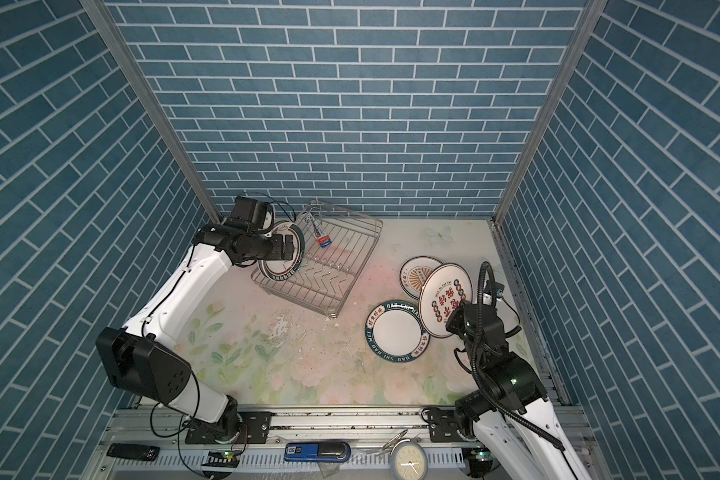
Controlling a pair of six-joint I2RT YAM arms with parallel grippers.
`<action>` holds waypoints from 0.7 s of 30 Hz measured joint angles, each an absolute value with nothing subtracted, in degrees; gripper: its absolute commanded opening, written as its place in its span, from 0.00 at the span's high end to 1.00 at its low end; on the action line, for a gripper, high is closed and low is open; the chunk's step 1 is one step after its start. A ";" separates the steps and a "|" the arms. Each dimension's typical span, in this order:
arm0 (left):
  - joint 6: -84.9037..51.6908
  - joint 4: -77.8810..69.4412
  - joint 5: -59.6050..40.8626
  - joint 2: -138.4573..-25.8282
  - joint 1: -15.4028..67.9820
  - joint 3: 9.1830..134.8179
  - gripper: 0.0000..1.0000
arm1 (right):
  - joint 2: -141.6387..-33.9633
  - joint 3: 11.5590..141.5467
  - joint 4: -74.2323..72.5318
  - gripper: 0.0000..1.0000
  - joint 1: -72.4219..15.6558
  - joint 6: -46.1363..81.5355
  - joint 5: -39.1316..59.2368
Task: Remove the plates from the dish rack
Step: 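Lower the red-lettered plate onto the green-rimmed plates with the right gripper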
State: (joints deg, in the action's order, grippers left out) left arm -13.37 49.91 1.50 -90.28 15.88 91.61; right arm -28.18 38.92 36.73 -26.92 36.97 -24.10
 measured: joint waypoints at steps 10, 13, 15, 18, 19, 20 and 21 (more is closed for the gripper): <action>-13.21 52.27 1.91 -91.33 15.88 92.33 0.01 | -29.39 36.07 41.98 1.00 -26.92 44.23 -21.76; -13.23 52.60 1.85 -91.33 15.88 92.44 0.01 | -29.87 33.41 41.56 1.00 -26.92 46.19 -19.92; -13.23 52.66 1.61 -91.33 15.88 92.44 0.01 | -30.04 31.35 40.93 1.00 -26.92 47.27 -18.55; -13.23 52.71 1.41 -91.33 15.88 92.44 0.01 | -30.72 29.28 39.64 1.00 -26.92 49.08 -16.51; -13.26 52.75 1.41 -91.33 15.88 92.47 0.01 | -30.85 28.84 38.83 1.00 -26.92 49.58 -15.86; -13.26 52.88 1.41 -91.33 15.88 92.58 0.01 | -30.94 28.58 38.20 1.00 -26.92 49.76 -15.38; -13.26 52.86 1.43 -91.33 15.88 92.64 0.01 | -31.05 28.34 37.74 1.00 -26.92 49.95 -14.87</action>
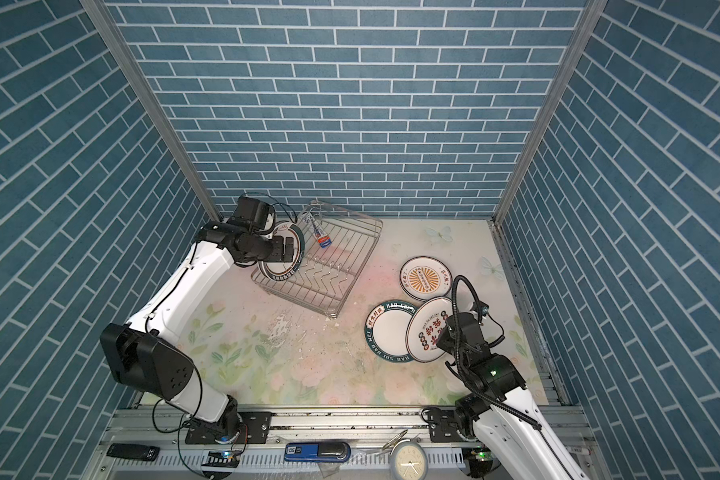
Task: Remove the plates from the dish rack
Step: 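Lower the red-lettered plate onto the green-rimmed plates with the right gripper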
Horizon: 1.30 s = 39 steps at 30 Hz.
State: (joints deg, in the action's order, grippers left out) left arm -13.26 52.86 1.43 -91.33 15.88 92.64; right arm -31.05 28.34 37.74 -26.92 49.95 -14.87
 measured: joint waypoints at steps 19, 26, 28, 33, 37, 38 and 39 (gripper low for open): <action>-18.13 50.61 1.89 -90.37 15.38 92.38 0.01 | -38.48 26.00 28.62 1.00 -25.71 54.26 -3.27; -17.45 49.45 2.70 -89.54 15.25 91.70 0.01 | -42.70 25.65 23.51 0.89 -25.58 54.83 0.73; -18.20 49.32 3.03 -88.90 15.07 91.61 0.01 | -43.20 25.65 23.00 0.86 -25.58 54.81 1.30; -19.81 49.87 3.18 -88.95 14.63 92.95 0.01 | -45.17 25.65 23.75 0.77 -25.58 53.69 1.83; -20.36 49.87 2.72 -88.95 14.59 93.30 0.01 | -46.26 25.65 24.27 0.74 -25.58 53.49 2.33; -20.40 49.91 2.52 -88.95 14.59 93.30 0.01 | -46.44 25.65 24.29 0.73 -25.58 53.49 2.44; -20.38 49.91 2.33 -88.95 14.59 93.30 0.01 | -46.70 25.65 24.32 0.72 -25.58 53.49 2.52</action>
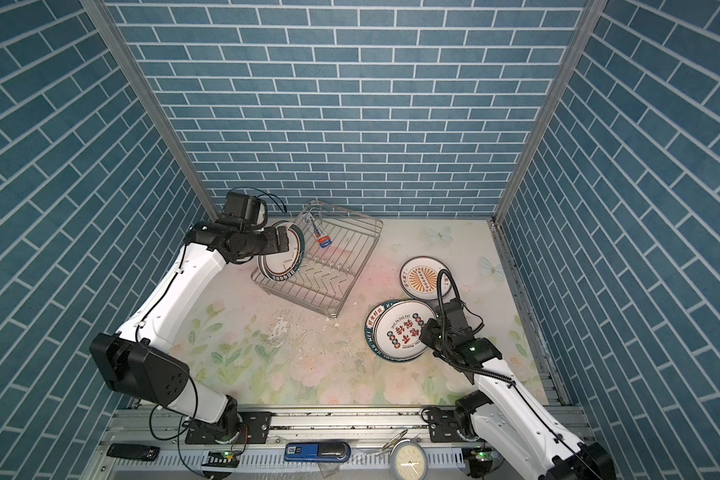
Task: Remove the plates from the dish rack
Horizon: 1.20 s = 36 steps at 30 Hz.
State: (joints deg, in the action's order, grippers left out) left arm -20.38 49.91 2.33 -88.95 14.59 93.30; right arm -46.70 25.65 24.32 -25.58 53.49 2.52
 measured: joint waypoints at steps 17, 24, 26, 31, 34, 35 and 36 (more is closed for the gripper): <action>-19.75 51.07 3.64 -89.67 14.59 94.19 0.01 | -50.94 25.65 22.22 0.55 -25.54 51.99 4.03; -19.73 49.19 3.60 -89.69 14.59 92.79 0.01 | -53.45 25.76 22.76 0.50 -25.54 50.41 3.90; -19.79 48.82 3.44 -89.67 14.59 92.62 0.01 | -54.04 25.78 22.98 0.46 -25.54 49.80 3.86; -20.25 48.10 3.70 -89.67 14.59 92.23 0.01 | -55.22 26.35 24.10 0.41 -25.54 48.82 3.92; -20.21 48.77 4.43 -89.73 14.52 92.53 0.01 | -55.81 27.70 24.97 0.40 -25.58 48.05 3.88; -20.18 49.76 4.69 -90.00 14.52 93.17 0.01 | -56.01 28.14 24.95 0.40 -25.61 47.88 3.92; -20.16 50.89 4.97 -90.50 14.52 94.26 0.01 | -56.25 28.64 25.02 0.40 -25.67 47.62 3.92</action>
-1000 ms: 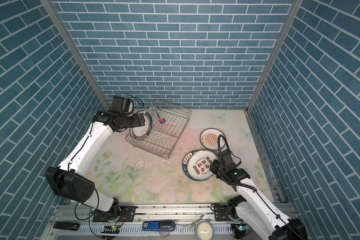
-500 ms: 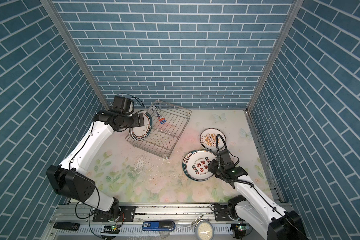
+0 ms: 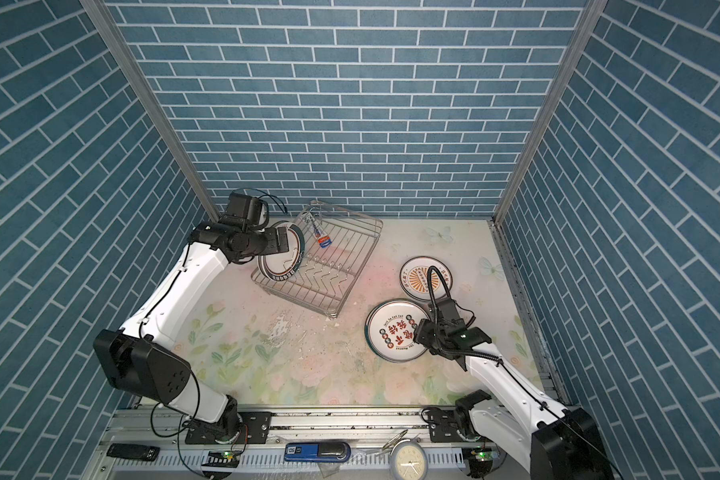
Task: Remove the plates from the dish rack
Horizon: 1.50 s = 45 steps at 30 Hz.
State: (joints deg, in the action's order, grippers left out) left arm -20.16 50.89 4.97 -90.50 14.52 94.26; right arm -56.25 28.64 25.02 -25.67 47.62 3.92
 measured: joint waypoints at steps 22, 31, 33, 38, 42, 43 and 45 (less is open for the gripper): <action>-15.16 62.06 5.13 -97.27 14.48 103.02 0.01 | -57.58 33.61 29.34 0.01 -27.29 43.46 -0.91; -13.69 61.80 5.13 -101.69 14.48 103.02 0.04 | -55.22 33.61 29.30 0.01 -27.33 42.59 -2.35; -13.26 61.80 5.28 -102.67 14.48 103.07 0.06 | -55.24 33.61 29.02 0.01 -27.33 42.02 -2.13; -12.21 61.87 5.28 -105.78 14.48 104.86 0.13 | -55.24 33.61 28.27 0.01 -27.33 41.47 -1.50; -11.70 61.84 5.23 -108.18 14.48 106.67 0.15 | -54.61 33.61 27.86 0.01 -27.33 41.04 -1.06; -11.64 61.84 5.23 -108.57 14.48 106.89 0.14 | -54.22 33.61 27.77 0.01 -27.33 40.93 -0.93; -11.53 61.91 5.17 -109.08 14.31 106.91 0.15 | -53.34 33.58 27.57 0.01 -27.33 40.49 -0.69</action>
